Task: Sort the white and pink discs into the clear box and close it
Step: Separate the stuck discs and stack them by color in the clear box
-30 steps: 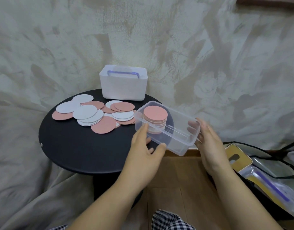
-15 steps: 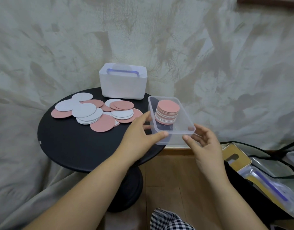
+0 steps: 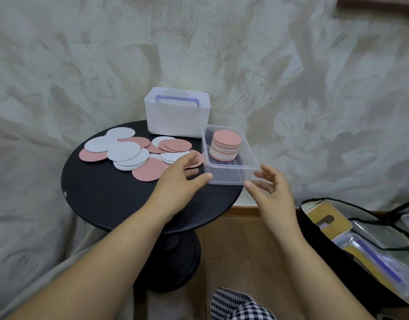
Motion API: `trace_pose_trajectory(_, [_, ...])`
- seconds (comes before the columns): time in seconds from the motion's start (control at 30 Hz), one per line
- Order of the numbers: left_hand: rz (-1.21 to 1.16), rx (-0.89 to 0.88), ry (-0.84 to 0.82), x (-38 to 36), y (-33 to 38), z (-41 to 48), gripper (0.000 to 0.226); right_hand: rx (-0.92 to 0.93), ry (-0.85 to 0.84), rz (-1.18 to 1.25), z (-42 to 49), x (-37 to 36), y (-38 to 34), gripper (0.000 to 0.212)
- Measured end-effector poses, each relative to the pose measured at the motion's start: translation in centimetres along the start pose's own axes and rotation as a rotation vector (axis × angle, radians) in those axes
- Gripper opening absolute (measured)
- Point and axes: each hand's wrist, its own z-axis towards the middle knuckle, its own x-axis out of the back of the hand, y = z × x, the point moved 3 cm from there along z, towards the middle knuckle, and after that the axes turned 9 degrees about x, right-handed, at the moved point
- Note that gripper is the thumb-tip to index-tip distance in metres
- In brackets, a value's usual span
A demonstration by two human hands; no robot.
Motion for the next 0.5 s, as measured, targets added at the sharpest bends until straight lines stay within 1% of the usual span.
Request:
trace_pose_trajectory(0.07, [0.085, -0.02, 0.06, 1.8, -0.1, -0.8, 0.048, 0.043, 0.019, -0.02, -2.0, -0.1, -0.5, 0.028])
trace_pose_trajectory(0.1, [0.123, -0.029, 0.106, 2.9, -0.3, -1.2, 0.041, 0.07, -0.006, -0.011, -3.0, -0.4, -0.9, 0.022])
trace_pose_trajectory(0.17, [0.181, -0.03, 0.202, 5.4, -0.7, -1.6, 0.029, 0.13, -0.101, -0.016, -4.3, -1.7, -2.0, 0.02])
trace_pose_trajectory(0.27, [0.35, -0.06, 0.347, 9.0, -1.5, -1.2, 0.029, 0.287, -0.241, -0.109, -4.7, -4.5, -4.2, 0.021])
trace_pose_trajectory(0.37, [0.519, -0.093, 0.423, 12.0, -2.6, -0.1, 0.035, 0.436, -0.399, -0.241, -4.0, -8.5, -6.1, 0.008])
trace_pose_trajectory(0.43, [0.608, -0.088, 0.398, 13.0, -3.6, 0.9, 0.04, 0.504, -0.489, -0.35, -3.0, -11.3, -6.4, 0.016])
trace_pose_trajectory(0.5, [0.677, -0.084, 0.334, 13.2, -4.3, 1.8, 0.046, 0.508, -0.567, -0.475, -1.6, -13.9, -6.2, 0.033])
